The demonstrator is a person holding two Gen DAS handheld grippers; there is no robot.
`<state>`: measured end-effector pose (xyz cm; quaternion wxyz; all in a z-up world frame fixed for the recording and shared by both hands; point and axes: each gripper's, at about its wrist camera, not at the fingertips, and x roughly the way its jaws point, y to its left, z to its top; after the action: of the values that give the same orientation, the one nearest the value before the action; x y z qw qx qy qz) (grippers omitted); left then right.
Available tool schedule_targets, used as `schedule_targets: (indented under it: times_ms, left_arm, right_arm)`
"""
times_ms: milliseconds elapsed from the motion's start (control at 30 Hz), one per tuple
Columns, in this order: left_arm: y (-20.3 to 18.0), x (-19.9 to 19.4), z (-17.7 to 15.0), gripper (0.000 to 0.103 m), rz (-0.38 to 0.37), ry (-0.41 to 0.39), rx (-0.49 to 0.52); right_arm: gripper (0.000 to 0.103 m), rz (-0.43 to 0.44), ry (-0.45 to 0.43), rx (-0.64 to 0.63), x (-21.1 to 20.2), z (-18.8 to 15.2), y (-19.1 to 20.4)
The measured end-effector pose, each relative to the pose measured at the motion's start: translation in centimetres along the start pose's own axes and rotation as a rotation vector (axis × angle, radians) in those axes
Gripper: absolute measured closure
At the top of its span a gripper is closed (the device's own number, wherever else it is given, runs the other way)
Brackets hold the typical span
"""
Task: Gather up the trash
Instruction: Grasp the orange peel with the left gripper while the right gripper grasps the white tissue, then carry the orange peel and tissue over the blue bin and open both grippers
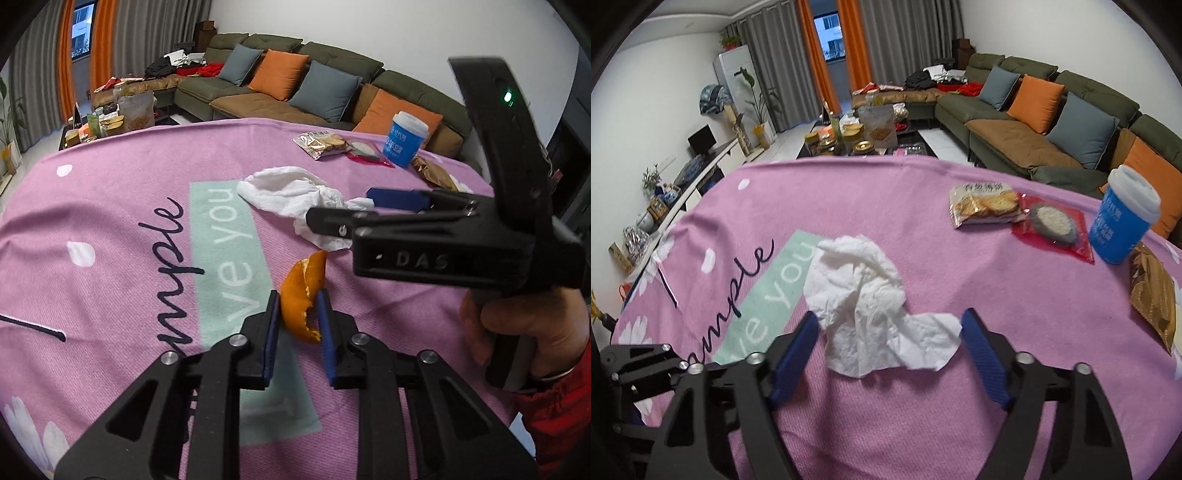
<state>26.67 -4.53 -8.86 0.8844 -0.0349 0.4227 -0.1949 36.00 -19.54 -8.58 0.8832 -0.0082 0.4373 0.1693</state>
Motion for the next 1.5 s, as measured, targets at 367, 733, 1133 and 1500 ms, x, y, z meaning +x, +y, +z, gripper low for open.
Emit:
schedule_targets:
  times_ms: [367, 733, 1133, 1500]
  left_arm:
    - [3.1, -4.9, -0.6, 0.087, 0.028, -0.106, -0.087]
    - [10.5, -17.6, -3.4, 0.087, 0.218, -0.330, -0.191]
    - [19.0, -30.1, -9.3, 0.087, 0.412, -0.485, -0.338]
    - [24.4, -40.4, -16.3, 0.087, 0.562, -0.572, -0.450]
  right_arm:
    - [0.095, -0.028, -0.052, -0.034, -1.7, -0.3, 1.6]
    - [0.095, 0.089, -0.193, -0.098, -8.3, 0.6, 9.4]
    - [0.095, 0.237, -0.273, -0.273, -12.0, 2.3, 22.4]
    - [0.095, 0.359, -0.252, -0.399, -11.3, 3.4, 32.1]
